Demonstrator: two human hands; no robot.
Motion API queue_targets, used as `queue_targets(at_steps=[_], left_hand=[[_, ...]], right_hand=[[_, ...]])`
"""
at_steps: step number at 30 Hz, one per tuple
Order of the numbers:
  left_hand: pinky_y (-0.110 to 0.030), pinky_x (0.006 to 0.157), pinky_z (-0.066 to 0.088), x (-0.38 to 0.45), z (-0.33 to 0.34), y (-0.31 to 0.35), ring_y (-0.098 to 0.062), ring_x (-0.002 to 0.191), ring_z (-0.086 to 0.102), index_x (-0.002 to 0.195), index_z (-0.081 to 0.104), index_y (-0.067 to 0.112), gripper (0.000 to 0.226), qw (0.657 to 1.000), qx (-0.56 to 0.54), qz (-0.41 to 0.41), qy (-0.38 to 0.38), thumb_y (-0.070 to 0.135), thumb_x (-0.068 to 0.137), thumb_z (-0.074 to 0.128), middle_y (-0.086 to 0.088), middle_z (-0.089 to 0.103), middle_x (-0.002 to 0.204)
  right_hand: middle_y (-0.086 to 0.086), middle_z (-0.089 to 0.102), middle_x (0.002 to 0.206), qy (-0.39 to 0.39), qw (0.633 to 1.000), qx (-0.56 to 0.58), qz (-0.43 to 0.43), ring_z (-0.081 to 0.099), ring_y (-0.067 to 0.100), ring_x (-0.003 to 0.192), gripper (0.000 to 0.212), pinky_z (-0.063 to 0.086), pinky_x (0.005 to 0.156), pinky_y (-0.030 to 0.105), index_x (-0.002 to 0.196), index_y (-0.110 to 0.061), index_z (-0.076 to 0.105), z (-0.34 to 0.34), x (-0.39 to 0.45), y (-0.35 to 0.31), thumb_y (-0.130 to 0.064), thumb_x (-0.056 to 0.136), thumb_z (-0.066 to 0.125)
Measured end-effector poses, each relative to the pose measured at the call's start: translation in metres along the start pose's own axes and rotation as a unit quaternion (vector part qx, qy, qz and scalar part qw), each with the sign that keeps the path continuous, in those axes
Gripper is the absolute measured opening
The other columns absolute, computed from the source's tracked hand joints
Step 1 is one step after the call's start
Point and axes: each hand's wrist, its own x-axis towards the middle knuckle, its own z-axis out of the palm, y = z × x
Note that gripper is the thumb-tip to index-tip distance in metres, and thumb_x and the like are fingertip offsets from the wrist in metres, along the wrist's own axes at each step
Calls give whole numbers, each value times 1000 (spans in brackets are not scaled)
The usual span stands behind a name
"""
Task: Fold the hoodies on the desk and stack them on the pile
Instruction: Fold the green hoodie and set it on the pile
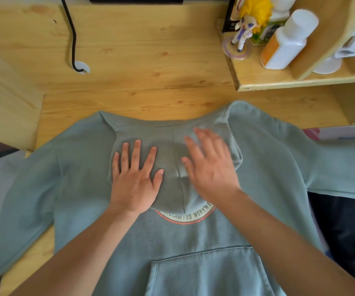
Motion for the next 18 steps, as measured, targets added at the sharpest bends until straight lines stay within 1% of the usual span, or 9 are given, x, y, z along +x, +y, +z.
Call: queue_targets(at_steps=[1,3,4,6,8,11,13,16,18], left_hand=[[-59,123,13,1,0,0,-44,153,18,156,42,27,65,1000,-1,0,0,58,99,35,-16,26,166],[-62,123,9,2,-2,1,-43,154,17,156,40,29,66,1000,2,-5,-11,59,98,34,-15,25,167],[-63,123,7,2,-3,2,-43,154,15,157,39,30,66,1000,5,-7,-18,60,98,33,-14,24,167],[-65,122,5,2,-2,2,-42,155,14,157,37,32,67,1000,8,-6,-28,60,97,32,-12,22,168],[-65,121,9,2,-4,2,-41,154,17,157,38,34,67,999,7,-9,-41,62,96,32,-11,23,168],[-63,112,24,13,-14,-1,-40,144,33,152,44,38,68,999,30,-1,-43,68,92,35,-9,36,162],[-63,113,23,20,-16,-6,-41,141,35,150,47,37,69,998,50,29,-32,70,90,38,-11,39,158],[-64,122,8,18,-8,-16,-40,153,19,156,37,38,70,999,21,36,-20,70,94,35,-12,26,166],[-60,124,12,12,0,-28,-35,156,13,158,30,38,68,999,-18,28,-27,67,97,31,-11,19,169]], right_hand=[[17,42,154,-69,997,-35,-6,35,38,143,54,28,117,52,146,-12,50,8,1,4,-42,101,44],[10,22,166,-164,979,-67,103,16,34,153,71,15,124,53,158,-19,30,20,5,39,-58,99,24],[7,15,169,-189,967,-64,158,11,31,155,76,12,125,51,161,-22,20,22,5,60,-63,97,15],[5,9,170,-218,954,-53,198,6,27,156,79,7,126,48,162,-24,8,25,4,89,-65,95,6],[8,8,170,-225,953,-72,190,5,31,156,77,7,125,50,162,-22,9,21,6,90,-62,97,9],[17,13,167,-125,970,-88,190,11,42,153,67,13,123,57,159,-10,25,13,13,56,-45,103,35],[16,16,166,-88,987,-65,119,11,40,153,64,12,124,55,157,-12,28,13,18,21,-44,103,36],[7,11,169,-149,985,-48,75,5,33,156,68,10,125,54,160,-25,23,34,16,-2,-58,101,23],[3,6,170,-186,975,-63,101,1,29,156,69,7,126,50,161,-30,16,45,11,9,-61,100,17]])
